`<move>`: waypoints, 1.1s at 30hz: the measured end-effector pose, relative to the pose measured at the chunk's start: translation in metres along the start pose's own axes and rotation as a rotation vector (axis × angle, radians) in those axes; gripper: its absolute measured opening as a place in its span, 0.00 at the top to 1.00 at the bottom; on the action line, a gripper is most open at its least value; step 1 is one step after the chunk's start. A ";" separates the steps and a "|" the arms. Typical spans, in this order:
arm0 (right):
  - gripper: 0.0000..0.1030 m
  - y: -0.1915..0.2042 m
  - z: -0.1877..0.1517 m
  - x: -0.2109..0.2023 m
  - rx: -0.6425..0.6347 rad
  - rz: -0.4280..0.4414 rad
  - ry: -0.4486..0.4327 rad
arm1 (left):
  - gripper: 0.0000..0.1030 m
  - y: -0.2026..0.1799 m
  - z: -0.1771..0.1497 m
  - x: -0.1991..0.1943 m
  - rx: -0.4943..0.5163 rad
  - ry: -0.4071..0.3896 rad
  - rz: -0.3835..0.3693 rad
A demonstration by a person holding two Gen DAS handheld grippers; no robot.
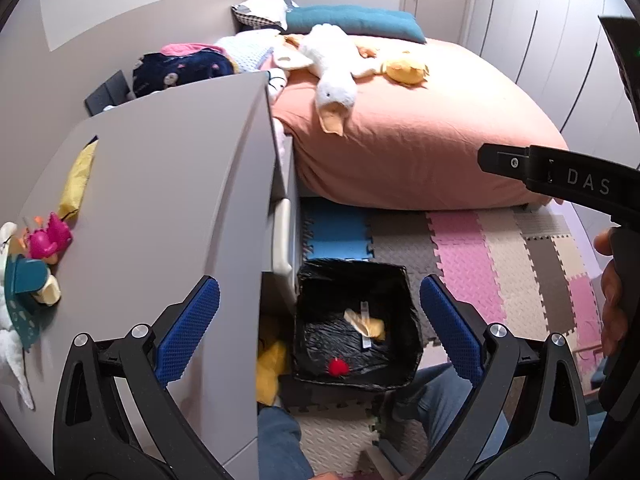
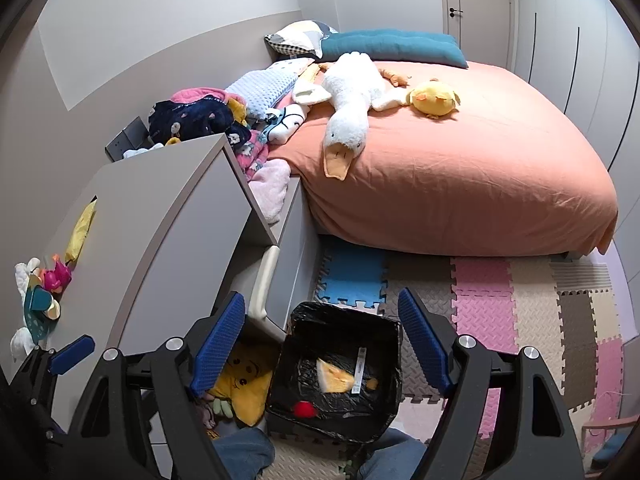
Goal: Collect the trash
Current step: 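Carry the heart and snack bag over the bin and open both tools, then move both tools back over the table toward the teal piece and white cloth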
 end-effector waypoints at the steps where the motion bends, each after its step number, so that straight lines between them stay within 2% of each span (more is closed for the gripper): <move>1: 0.23 0.001 0.000 0.001 -0.002 0.002 0.001 | 0.06 0.002 0.000 -0.001 -0.004 -0.001 0.005; 12: 0.23 0.037 -0.003 0.006 -0.037 0.059 0.007 | 0.06 0.030 -0.004 -0.017 -0.029 -0.029 0.068; 33: 0.23 0.147 -0.007 0.006 -0.131 0.220 0.001 | 0.06 0.137 -0.021 -0.075 -0.145 -0.081 0.237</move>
Point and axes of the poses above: each gripper's, at about its wrist camera, not at the fingertips, and x roughly the way its jaws point, y to its left, z to its top, the point moved 4 cm from there along x, roughly the way its jaws point, and after that the axes turned 14 degrees about -y, right-handed, at the moved point
